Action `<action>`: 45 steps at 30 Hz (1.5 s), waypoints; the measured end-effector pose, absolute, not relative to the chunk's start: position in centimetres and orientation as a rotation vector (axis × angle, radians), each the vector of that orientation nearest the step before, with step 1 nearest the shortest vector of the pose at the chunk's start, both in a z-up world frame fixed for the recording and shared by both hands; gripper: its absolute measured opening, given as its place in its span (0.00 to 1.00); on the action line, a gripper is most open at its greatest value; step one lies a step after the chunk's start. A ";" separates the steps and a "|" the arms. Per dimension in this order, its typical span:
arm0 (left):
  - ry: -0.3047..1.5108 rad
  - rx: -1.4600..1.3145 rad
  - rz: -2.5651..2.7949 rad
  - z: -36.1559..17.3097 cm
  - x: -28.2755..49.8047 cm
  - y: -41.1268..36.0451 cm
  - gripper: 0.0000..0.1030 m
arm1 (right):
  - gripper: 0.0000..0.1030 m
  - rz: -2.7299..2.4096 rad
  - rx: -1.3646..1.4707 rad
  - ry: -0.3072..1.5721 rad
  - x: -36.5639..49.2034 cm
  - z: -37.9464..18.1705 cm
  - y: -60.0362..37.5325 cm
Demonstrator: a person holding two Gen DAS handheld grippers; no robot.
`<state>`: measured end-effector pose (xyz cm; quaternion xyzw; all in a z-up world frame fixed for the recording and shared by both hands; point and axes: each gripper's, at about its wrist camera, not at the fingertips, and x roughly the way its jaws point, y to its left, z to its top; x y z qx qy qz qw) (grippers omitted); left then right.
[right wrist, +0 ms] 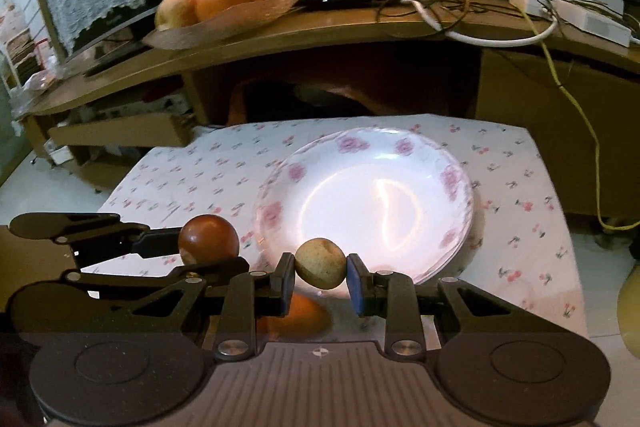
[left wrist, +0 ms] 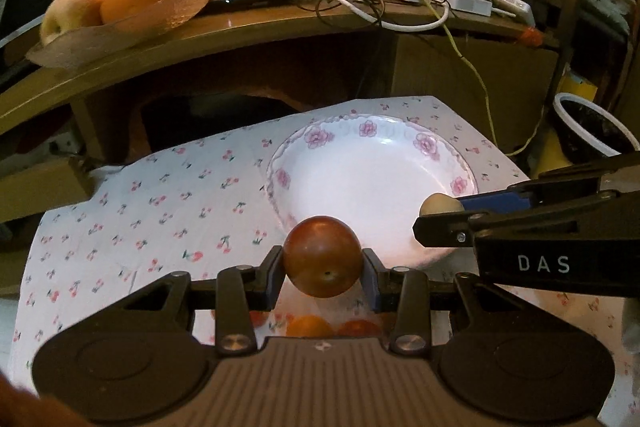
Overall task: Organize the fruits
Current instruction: 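Carry the dark red fruit with the left tool while the right tool carries the brown fruit over the plate, then open the left tool over the plate while the right tool lowers and releases the brown fruit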
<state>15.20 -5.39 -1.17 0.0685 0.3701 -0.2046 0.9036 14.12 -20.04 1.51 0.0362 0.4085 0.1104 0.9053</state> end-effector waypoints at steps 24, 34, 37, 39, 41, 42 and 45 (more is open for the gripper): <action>0.774 0.174 -0.436 -2.4 17.6 -7.4 0.43 | 0.29 0.162 0.059 0.875 17.5 -0.1 -22.0; 0.772 0.171 -0.436 -2.3 17.6 -7.4 0.44 | 0.30 0.170 0.053 0.866 17.6 0.0 -21.7; 0.769 0.172 -0.431 -2.2 17.6 -7.4 0.44 | 0.30 0.160 0.051 0.869 17.7 0.0 -21.7; 0.768 0.167 -0.426 -2.1 17.6 -7.2 0.45 | 0.30 0.158 0.049 0.866 17.6 0.0 -21.7; 0.768 0.164 -0.421 -2.1 17.6 -7.1 0.45 | 0.30 0.158 0.046 0.861 17.6 0.1 -21.7; 0.766 0.163 -0.420 -2.0 17.6 -7.0 0.45 | 0.30 0.157 0.046 0.858 17.6 0.2 -21.7; 0.764 0.158 -0.414 -1.8 17.5 -6.8 0.45 | 0.31 0.154 0.047 0.855 17.5 0.3 -21.7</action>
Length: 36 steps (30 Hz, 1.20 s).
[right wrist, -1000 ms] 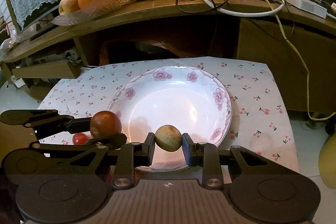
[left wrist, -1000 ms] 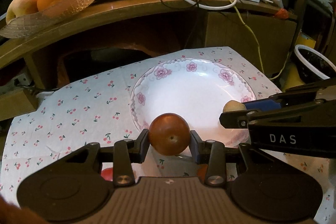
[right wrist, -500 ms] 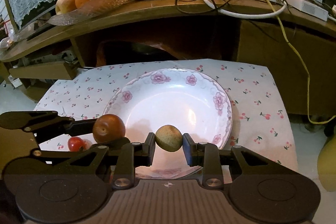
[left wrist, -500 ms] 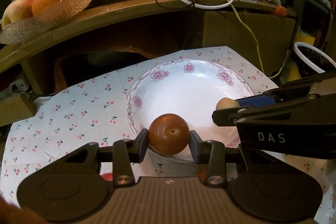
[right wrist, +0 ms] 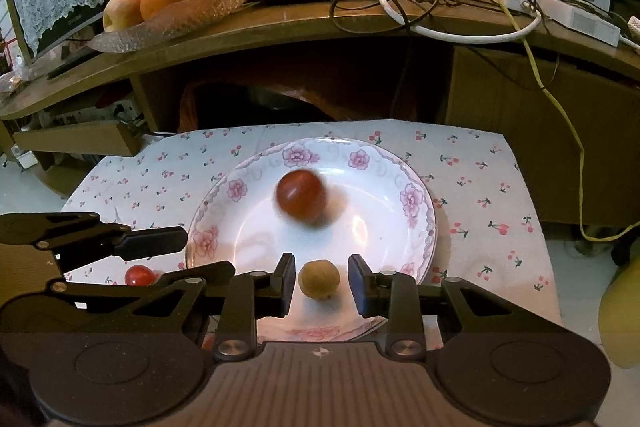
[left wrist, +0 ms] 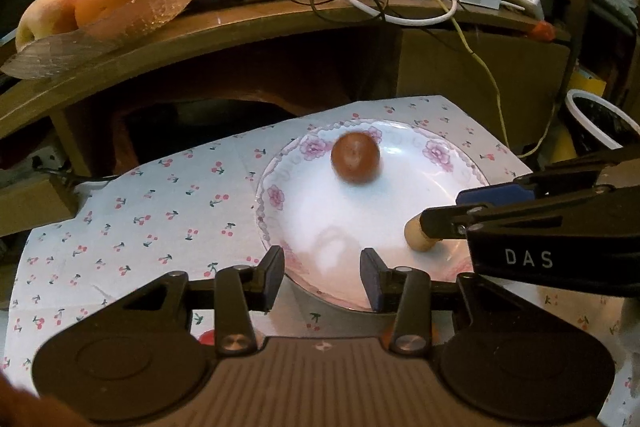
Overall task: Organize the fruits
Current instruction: 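Open the left tool over the plate while the right tool lowers and releases the brown fruit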
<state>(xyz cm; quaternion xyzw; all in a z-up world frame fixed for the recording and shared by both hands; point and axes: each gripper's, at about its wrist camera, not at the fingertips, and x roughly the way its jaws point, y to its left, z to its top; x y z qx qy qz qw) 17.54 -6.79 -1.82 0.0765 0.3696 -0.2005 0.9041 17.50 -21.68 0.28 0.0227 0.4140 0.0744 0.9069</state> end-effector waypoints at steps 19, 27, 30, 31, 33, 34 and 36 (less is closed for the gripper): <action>0.737 0.145 -0.393 -0.6 16.8 -5.7 0.46 | 0.38 0.144 0.006 0.832 17.0 0.6 -21.7; 0.724 0.145 -0.385 0.0 16.0 -5.2 0.46 | 0.38 0.145 -0.015 0.819 16.6 0.9 -21.4; 0.721 0.148 -0.384 0.2 15.7 -5.2 0.46 | 0.39 0.149 -0.020 0.810 16.4 1.1 -21.3; 0.720 0.150 -0.383 0.2 15.6 -5.2 0.47 | 0.39 0.150 -0.023 0.806 16.3 1.2 -21.2; 0.717 0.150 -0.384 0.4 15.4 -5.1 0.47 | 0.39 0.151 -0.027 0.803 16.2 1.3 -21.2; 0.715 0.151 -0.384 0.4 15.2 -5.1 0.47 | 0.40 0.152 -0.027 0.801 16.1 1.4 -21.2; 0.712 0.154 -0.384 0.6 14.8 -4.9 0.47 | 0.40 0.155 -0.028 0.800 16.0 1.4 -21.1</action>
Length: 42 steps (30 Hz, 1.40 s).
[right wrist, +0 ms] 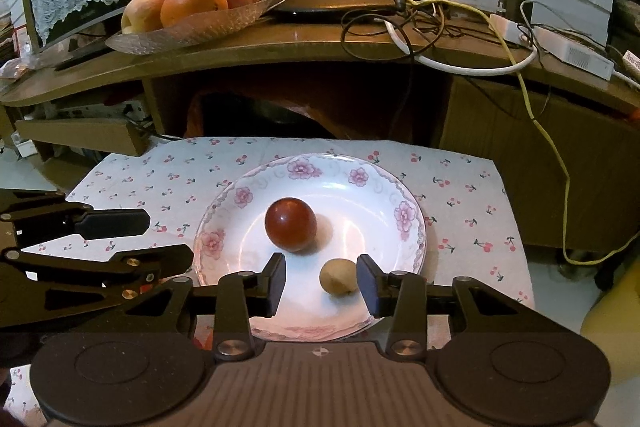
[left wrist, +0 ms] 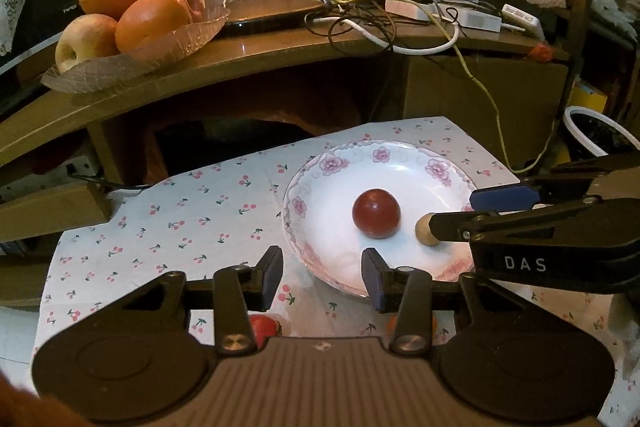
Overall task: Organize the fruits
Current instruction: 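Open the left tool over the plate while the right tool lowers and releases the brown fruit, then grasp a tangerine with the left tool while the right tool grasps a brown kiwi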
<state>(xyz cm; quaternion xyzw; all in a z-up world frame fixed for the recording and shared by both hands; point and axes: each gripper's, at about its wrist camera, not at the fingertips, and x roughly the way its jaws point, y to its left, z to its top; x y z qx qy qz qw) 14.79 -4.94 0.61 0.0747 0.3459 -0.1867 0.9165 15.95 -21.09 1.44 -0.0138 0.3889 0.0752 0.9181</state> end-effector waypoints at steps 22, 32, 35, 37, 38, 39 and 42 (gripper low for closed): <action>0.774 0.200 -0.356 -0.4 9.6 -0.2 0.48 | 0.43 0.254 -0.073 0.818 12.0 1.8 -19.0; 0.799 0.265 -0.402 -1.5 8.6 0.4 0.48 | 0.43 0.385 -0.086 0.865 9.7 0.7 -17.1; 0.799 0.253 -0.392 -1.3 8.7 1.3 0.48 | 0.43 0.430 -0.090 0.882 9.8 0.3 -16.0; 0.802 0.243 -0.385 -1.3 8.9 1.9 0.48 | 0.43 0.450 -0.092 0.897 10.0 -0.1 -15.5; 0.803 0.237 -0.383 -1.3 8.9 2.2 0.48 | 0.43 0.459 -0.092 0.905 10.0 -0.4 -15.2; 0.803 0.234 -0.384 -1.3 8.9 2.3 0.48 | 0.43 0.468 -0.093 0.913 10.1 -0.7 -14.8; 0.803 0.230 -0.389 -1.4 8.9 2.8 0.49 | 0.43 0.490 -0.093 0.930 10.4 -1.4 -14.0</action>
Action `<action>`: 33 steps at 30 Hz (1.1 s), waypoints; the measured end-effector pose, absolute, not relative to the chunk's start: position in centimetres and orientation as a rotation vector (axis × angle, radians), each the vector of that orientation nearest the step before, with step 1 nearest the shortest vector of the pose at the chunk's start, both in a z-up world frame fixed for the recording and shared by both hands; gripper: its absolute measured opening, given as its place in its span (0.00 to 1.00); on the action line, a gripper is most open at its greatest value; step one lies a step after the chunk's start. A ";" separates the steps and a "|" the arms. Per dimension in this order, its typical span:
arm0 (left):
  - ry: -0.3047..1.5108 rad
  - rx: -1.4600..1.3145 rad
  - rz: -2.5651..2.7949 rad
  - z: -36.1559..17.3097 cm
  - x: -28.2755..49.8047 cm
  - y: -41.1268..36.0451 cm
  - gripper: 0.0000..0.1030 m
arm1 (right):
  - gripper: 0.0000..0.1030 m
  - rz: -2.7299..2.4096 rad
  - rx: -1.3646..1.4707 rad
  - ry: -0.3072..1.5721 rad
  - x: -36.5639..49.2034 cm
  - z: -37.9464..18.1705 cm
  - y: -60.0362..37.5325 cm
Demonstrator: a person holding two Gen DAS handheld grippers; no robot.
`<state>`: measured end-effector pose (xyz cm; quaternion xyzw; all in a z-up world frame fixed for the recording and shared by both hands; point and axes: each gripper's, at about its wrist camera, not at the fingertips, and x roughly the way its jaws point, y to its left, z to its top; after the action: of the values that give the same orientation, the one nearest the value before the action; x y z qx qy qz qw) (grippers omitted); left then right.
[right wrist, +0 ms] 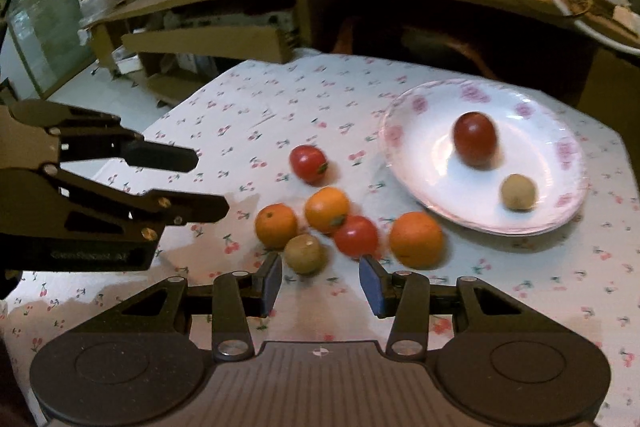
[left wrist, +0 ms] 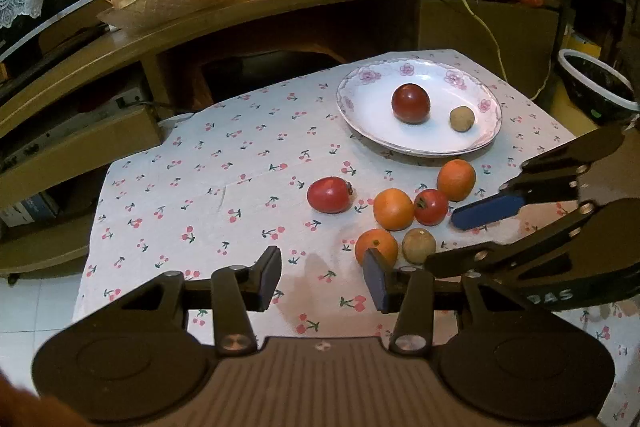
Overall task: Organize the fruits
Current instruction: 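Grasp a tangerine with the left tool while the right tool grasps a brown kiwi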
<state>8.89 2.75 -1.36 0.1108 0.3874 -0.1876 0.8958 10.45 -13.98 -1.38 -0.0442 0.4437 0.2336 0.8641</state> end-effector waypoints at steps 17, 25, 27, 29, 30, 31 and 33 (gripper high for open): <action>0.831 0.228 -0.472 -2.5 9.3 1.9 0.49 | 0.25 0.487 -0.115 0.973 11.8 -2.9 -12.6; 0.850 0.214 -0.485 -3.9 10.6 -0.1 0.49 | 0.25 0.448 -0.084 1.012 11.0 -2.6 -14.9; 0.852 0.216 -0.478 -4.4 10.9 -0.5 0.49 | 0.25 0.431 -0.084 1.008 10.7 -2.5 -15.5; 0.860 0.226 -0.460 -4.9 11.2 -0.9 0.48 | 0.25 0.422 -0.075 1.008 10.6 -2.5 -16.1; 0.865 0.226 -0.452 -5.1 11.3 -0.9 0.48 | 0.25 0.419 -0.071 1.007 10.6 -2.5 -16.4; 0.865 0.220 -0.447 -5.3 11.3 -0.9 0.47 | 0.25 0.417 -0.074 1.006 10.5 -2.5 -16.6; 0.863 0.210 -0.442 -5.3 11.4 -1.0 0.45 | 0.25 0.407 -0.083 1.002 10.4 -2.4 -16.9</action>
<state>11.37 -0.99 -5.34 0.1007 0.4141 -0.2120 0.8795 10.39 -16.85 -2.44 -0.0393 0.4767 0.1939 0.8565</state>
